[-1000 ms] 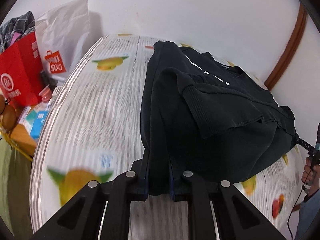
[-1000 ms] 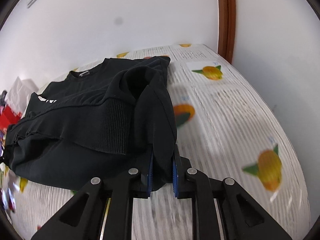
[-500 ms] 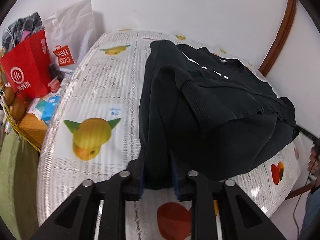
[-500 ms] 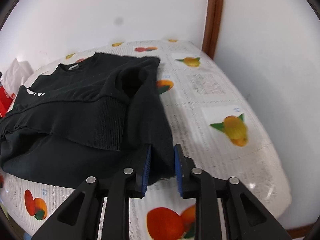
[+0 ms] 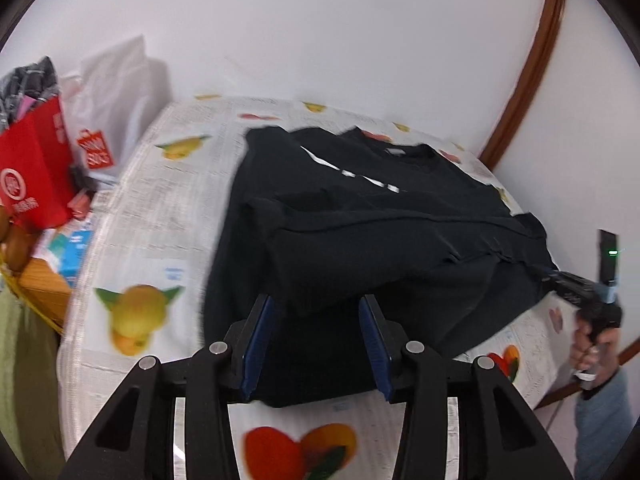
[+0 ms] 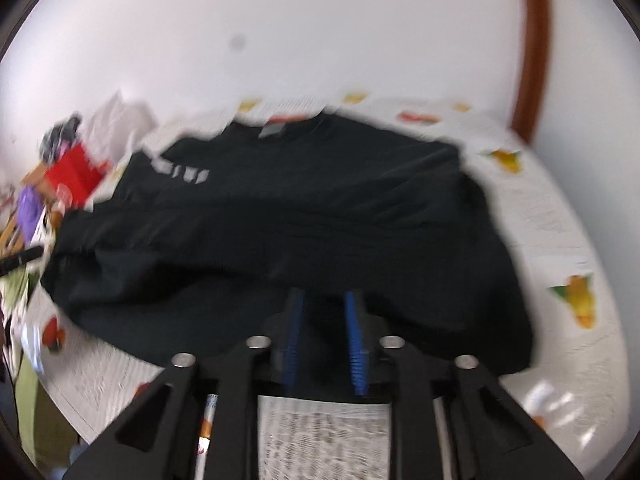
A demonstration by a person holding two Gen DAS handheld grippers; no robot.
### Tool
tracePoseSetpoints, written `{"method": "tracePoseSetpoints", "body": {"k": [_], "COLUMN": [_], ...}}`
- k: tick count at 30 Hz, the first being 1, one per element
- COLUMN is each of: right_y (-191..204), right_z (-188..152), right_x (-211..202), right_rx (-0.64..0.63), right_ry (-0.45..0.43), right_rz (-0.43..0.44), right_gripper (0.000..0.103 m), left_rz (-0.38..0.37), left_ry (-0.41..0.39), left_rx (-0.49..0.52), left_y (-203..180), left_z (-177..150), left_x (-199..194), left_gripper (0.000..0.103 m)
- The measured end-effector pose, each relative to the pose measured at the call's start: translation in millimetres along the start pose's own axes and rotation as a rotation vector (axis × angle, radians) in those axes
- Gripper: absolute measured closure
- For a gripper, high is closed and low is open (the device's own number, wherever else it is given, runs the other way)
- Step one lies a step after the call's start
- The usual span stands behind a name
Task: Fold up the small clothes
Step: 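Fold the side edge over toward the collar with the right tool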
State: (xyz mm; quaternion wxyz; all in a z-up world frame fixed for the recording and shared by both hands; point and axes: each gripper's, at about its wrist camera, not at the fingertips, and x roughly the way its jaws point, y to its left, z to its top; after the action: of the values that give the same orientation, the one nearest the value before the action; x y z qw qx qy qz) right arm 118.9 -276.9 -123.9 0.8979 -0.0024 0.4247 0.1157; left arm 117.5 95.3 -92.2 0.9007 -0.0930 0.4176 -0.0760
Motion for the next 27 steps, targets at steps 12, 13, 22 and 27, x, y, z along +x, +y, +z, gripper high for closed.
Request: {"method": "tracePoseSetpoints", "body": {"k": [12, 13, 22, 27], "right_y": [3.7, 4.7, 2.9, -6.2], "right_z": [-9.2, -9.6, 1.2, 19.8], "right_x": [25.1, 25.8, 29.8, 24.8], "right_rx": [0.007, 0.007, 0.066, 0.121], "right_ry": [0.028, 0.027, 0.1, 0.064], "right_rz": [-0.021, -0.027, -0.037, -0.021], "right_gripper": [0.091, 0.091, 0.091, 0.092], "left_rz": [-0.09, -0.09, 0.005, -0.002], "left_ry": [0.117, 0.139, 0.095, 0.045], "left_rx": [0.082, 0.085, 0.123, 0.128], "left_y": [-37.7, -39.7, -51.4, -48.2], "left_z": [-6.5, -5.2, 21.0, 41.8], "left_x": [40.5, 48.0, 70.5, 64.2], "left_gripper": [0.067, 0.067, 0.067, 0.068]}}
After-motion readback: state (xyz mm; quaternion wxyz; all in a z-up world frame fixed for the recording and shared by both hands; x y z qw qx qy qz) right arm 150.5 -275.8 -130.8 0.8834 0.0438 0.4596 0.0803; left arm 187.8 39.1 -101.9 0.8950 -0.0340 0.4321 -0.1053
